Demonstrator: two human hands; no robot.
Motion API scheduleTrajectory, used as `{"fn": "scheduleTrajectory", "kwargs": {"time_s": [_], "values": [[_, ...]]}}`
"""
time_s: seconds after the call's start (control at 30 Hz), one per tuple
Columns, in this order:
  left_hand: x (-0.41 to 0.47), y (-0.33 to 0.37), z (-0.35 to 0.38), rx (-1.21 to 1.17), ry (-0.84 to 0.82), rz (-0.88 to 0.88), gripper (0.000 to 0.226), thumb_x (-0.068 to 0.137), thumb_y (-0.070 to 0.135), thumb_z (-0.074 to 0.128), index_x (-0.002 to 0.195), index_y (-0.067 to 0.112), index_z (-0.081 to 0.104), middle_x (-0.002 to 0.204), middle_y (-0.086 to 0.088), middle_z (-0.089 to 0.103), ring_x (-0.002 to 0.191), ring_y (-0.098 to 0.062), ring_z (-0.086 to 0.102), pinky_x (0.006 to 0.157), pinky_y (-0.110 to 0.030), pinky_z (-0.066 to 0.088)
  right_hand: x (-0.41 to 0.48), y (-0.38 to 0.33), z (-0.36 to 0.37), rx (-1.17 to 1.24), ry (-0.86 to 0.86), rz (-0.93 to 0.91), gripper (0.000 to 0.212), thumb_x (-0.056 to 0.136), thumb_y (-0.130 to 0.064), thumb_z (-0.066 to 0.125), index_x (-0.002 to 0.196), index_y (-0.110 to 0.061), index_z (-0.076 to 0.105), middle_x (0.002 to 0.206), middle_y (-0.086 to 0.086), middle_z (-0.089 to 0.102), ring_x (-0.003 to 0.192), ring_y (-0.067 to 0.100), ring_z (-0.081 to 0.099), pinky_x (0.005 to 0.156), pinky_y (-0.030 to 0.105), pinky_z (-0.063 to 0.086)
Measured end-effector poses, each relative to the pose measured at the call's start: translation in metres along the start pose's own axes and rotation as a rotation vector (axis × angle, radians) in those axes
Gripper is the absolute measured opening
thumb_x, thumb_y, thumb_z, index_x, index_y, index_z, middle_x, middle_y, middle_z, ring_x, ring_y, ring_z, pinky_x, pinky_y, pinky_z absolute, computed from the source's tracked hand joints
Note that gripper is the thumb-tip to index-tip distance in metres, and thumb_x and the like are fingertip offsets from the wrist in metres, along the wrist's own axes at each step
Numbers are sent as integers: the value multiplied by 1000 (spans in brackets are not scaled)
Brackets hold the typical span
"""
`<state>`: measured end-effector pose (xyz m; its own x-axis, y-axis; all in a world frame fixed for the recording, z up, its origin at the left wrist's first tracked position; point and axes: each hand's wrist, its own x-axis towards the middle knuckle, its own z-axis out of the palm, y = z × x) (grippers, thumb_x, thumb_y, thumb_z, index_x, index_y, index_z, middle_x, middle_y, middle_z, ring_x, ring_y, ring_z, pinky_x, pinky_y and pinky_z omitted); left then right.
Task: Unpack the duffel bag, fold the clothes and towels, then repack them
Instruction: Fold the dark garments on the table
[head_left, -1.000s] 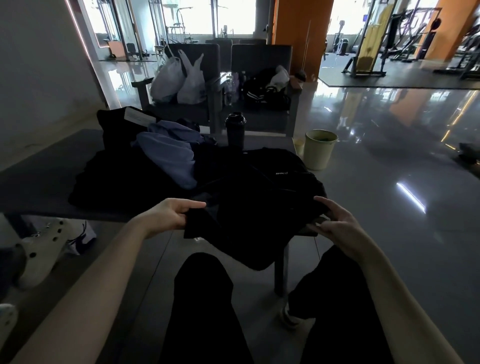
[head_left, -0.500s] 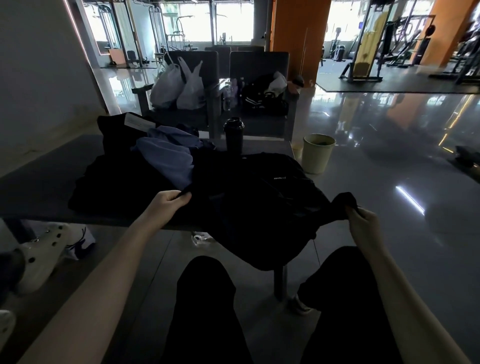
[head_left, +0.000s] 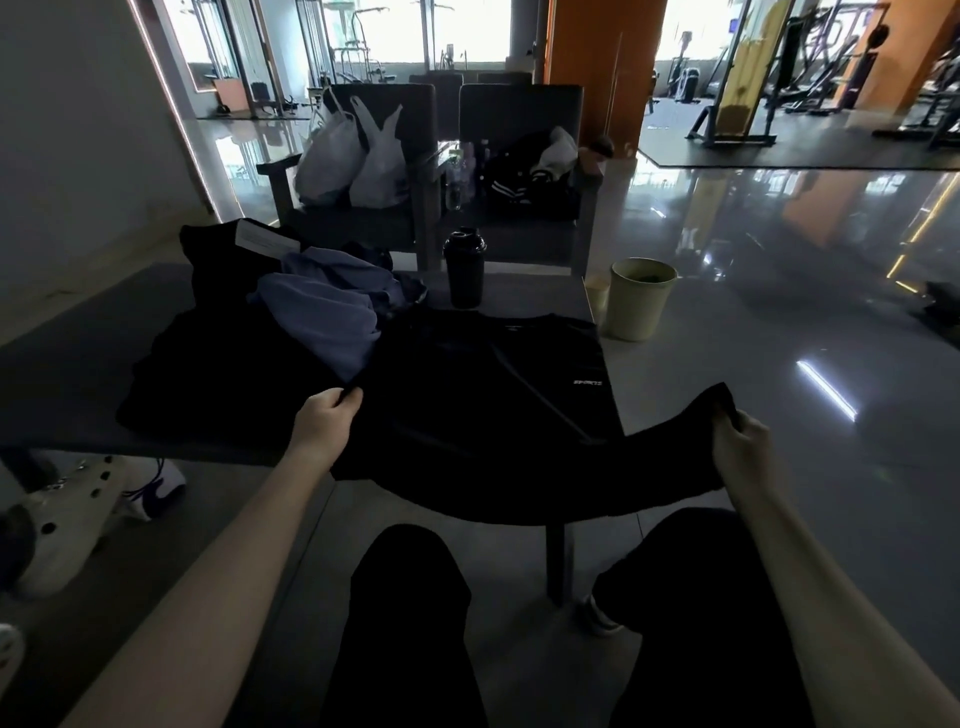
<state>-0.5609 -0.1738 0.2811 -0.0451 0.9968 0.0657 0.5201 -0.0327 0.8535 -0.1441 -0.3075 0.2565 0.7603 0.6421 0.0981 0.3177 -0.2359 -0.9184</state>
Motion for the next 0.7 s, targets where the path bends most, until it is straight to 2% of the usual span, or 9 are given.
{"fn": "scheduleTrajectory", "kwargs": {"time_s": [0.2, 0.27, 0.37, 0.47, 0.57, 0.7], "values": [[38, -3, 14, -143, 54, -148, 35, 98, 29, 49, 71, 7, 52, 68, -9, 51, 65, -24, 50, 62, -32, 37, 26, -10, 22, 119, -9, 60, 29, 98, -27, 45, 74, -11, 46, 60, 3, 33, 52, 14, 30, 50, 29, 20], [52, -4, 18, -149, 61, -192, 34, 98, 31, 47, 78, 5, 57, 70, -8, 53, 65, -23, 51, 60, -30, 38, 37, -12, 30, 151, -8, 82, 30, 99, -29, 44, 74, -12, 45, 59, 3, 33, 46, 10, 31, 45, 25, 21], [76, -5, 26, -132, 79, -241, 34, 99, 30, 46, 78, 6, 57, 71, -8, 52, 63, -21, 49, 56, -29, 35, 54, -12, 45, 161, -3, 140, 29, 99, -31, 45, 76, -12, 48, 58, 3, 33, 37, 3, 31, 38, 21, 22], [101, -4, 34, -124, 105, -280, 33, 100, 30, 45, 87, 3, 59, 74, -8, 53, 70, -26, 51, 62, -30, 37, 72, -8, 59, 168, 6, 183, 27, 99, -27, 46, 79, -9, 49, 58, 5, 32, 30, 1, 30, 33, 18, 20], [127, -3, 41, -92, 119, -314, 36, 100, 30, 43, 109, -1, 61, 96, -17, 60, 89, -35, 57, 79, -38, 44, 92, 0, 69, 127, 25, 216, 33, 98, -27, 46, 73, -8, 51, 57, 5, 34, 36, 2, 34, 32, 19, 19], [154, -2, 55, 1, 93, -346, 39, 102, 29, 40, 118, 0, 58, 106, -14, 58, 88, -28, 53, 77, -35, 39, 112, 15, 84, 93, 11, 253, 37, 98, -25, 47, 69, -4, 52, 56, 5, 37, 47, 11, 35, 40, 25, 26]]}}
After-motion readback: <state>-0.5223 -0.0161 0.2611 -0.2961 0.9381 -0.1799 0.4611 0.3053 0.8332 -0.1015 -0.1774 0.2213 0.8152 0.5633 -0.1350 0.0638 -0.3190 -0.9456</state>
